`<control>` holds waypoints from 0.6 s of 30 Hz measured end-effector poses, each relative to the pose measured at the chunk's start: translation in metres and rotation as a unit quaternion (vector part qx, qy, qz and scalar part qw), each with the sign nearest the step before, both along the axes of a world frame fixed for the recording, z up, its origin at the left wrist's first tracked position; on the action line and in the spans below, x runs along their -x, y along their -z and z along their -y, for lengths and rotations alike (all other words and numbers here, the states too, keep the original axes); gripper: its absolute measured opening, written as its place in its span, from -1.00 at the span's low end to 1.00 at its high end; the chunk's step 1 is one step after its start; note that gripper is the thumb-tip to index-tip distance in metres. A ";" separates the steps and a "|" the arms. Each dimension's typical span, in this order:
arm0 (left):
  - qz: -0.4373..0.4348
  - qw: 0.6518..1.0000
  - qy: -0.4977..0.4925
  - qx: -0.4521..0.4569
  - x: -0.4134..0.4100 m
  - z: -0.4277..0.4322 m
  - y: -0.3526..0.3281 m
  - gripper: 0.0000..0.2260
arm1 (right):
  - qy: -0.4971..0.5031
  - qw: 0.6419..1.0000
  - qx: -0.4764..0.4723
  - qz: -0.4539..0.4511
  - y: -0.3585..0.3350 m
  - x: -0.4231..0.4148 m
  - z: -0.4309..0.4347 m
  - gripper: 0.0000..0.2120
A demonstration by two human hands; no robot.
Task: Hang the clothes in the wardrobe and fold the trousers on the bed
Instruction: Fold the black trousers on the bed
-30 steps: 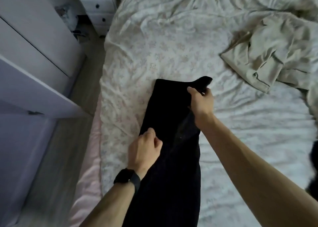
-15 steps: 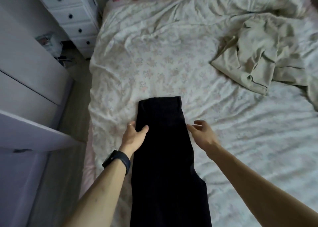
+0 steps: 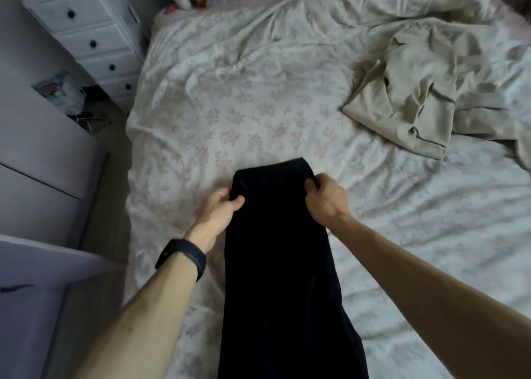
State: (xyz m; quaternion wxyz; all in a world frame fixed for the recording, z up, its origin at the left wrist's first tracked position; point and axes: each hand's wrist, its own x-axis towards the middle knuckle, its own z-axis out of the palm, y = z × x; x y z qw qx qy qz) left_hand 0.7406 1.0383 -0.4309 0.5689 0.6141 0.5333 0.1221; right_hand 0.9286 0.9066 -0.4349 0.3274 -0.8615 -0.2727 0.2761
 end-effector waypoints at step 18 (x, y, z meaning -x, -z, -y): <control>-0.123 0.981 -0.022 -0.148 0.093 0.166 0.051 -0.43 | 0.148 0.978 0.028 -0.142 0.033 0.119 0.221 -0.68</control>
